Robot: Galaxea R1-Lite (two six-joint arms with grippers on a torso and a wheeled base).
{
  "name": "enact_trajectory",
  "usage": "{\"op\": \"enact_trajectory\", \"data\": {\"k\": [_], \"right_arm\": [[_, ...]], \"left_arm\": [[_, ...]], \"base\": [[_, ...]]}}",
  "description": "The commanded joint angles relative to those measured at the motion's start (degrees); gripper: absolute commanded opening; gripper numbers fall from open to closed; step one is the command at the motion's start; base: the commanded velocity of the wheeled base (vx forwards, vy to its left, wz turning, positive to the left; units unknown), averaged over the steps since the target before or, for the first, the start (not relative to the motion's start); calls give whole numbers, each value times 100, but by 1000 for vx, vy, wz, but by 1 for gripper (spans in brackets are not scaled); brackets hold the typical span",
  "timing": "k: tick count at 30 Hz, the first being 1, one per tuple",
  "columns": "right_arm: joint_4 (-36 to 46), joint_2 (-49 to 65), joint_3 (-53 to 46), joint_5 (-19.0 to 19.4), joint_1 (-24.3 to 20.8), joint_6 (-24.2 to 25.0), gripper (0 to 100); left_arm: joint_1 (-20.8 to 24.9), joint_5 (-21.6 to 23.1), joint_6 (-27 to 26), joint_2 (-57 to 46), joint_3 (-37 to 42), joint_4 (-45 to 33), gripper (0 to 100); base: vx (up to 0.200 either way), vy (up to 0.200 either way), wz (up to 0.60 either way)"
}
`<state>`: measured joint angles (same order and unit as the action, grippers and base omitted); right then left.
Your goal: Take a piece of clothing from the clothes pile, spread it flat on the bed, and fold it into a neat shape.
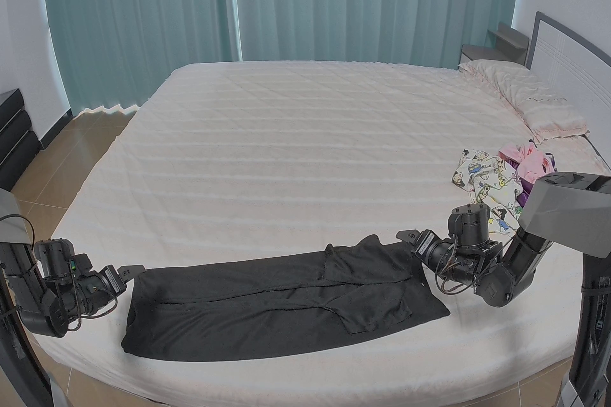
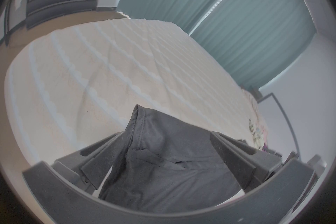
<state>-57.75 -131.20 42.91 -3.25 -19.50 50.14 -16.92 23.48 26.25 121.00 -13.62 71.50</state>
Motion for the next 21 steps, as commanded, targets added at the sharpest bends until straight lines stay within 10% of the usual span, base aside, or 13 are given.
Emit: {"op": "enact_trajectory", "data": {"k": [1, 5, 21], "right_arm": [[-211, -20, -195, 9, -80, -13, 100], [-246, -20, -239, 71, -97, -13, 100], [-255, -20, -292, 71, -141, -13, 100]], "left_arm": [[5, -159, -673, 213, -238, -514, 100], [13, -863, -955, 231, -589, -1112, 100], [40, -212, -1491, 793, -721, -1287, 100]], "base": [[0, 0, 0], [0, 0, 0], [0, 0, 0]]}}
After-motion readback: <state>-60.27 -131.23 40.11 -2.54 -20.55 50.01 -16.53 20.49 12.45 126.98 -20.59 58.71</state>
